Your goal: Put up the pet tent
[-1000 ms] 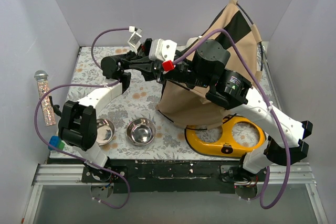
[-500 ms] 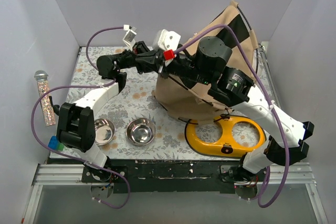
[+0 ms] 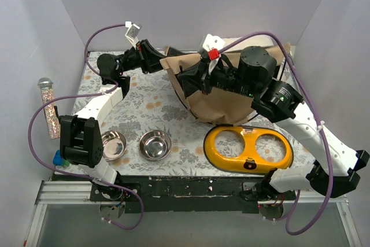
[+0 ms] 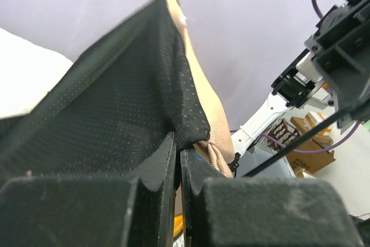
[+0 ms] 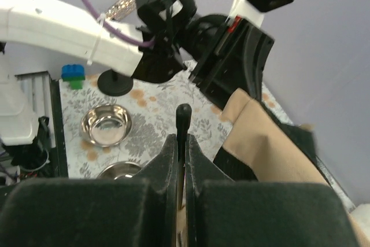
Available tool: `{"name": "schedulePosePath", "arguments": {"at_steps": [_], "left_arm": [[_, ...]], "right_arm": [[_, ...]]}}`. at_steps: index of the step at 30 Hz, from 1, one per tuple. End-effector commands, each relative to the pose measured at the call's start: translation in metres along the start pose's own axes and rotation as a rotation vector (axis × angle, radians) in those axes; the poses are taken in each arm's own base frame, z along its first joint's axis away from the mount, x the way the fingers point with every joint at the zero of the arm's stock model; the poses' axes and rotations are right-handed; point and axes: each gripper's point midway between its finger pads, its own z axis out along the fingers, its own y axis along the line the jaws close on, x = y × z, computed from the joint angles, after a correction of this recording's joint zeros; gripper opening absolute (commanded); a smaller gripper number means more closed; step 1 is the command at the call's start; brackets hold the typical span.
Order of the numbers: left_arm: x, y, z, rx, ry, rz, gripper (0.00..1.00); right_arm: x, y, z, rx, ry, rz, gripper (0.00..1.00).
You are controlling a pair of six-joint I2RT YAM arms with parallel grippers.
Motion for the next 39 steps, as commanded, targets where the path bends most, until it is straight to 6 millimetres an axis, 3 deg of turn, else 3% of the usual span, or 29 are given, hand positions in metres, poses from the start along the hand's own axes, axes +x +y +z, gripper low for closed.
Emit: {"name": "schedulePosePath", "arguments": {"at_steps": [1, 6, 15, 23, 29, 39], "left_arm": [[-0.058, -0.025, -0.002, -0.040, -0.155, 0.048, 0.00], [-0.055, -0.035, 0.007, -0.043, -0.145, 0.017, 0.00], [-0.048, -0.042, 0.013, -0.091, -0.161, -0.074, 0.00], [-0.057, -0.036, 0.016, -0.199, -0.226, -0.178, 0.00], [-0.059, -0.045, 0.015, -0.183, -0.231, -0.123, 0.00], [-0.058, -0.072, 0.017, -0.120, -0.216, 0.139, 0.00]], "right_arm": [[0.054, 0.025, -0.020, -0.093, 0.165, 0.083, 0.01], [0.074, 0.025, -0.008, -0.119, 0.217, 0.150, 0.01], [0.055, 0.017, 0.011, -0.142, 0.104, 0.164, 0.01], [0.084, 0.017, 0.038, -0.157, 0.164, 0.262, 0.01], [0.108, 0.002, 0.041, -0.112, 0.212, 0.401, 0.01], [0.134, 0.006, 0.045, -0.165, 0.283, 0.510, 0.01]]}}
